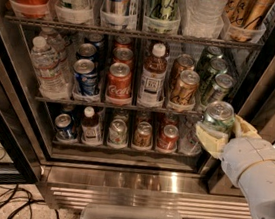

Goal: Pick green can from middle shelf of fridge

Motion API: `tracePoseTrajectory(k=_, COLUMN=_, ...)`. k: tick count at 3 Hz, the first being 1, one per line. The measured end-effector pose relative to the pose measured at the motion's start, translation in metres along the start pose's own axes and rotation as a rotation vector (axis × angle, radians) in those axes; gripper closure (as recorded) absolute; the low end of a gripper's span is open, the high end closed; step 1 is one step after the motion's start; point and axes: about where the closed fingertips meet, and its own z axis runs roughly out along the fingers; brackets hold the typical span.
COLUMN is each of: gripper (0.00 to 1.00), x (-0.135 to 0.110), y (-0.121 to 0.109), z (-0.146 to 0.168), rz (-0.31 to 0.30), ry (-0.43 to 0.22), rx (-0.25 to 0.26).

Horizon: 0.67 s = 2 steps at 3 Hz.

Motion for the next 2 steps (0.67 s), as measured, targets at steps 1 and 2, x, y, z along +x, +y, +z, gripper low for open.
tracePoseTrajectory(k=1, gripper=1.0, x=-0.013, y=0.024, z=-0.011, rz=-0.016, ry=0.016, rx=-0.122)
tracePoseTrajectory(k=2, gripper=1.0, x=-0.026, y=0.062, z=-0.018, rz=-0.032, ry=0.004, rx=-0.286)
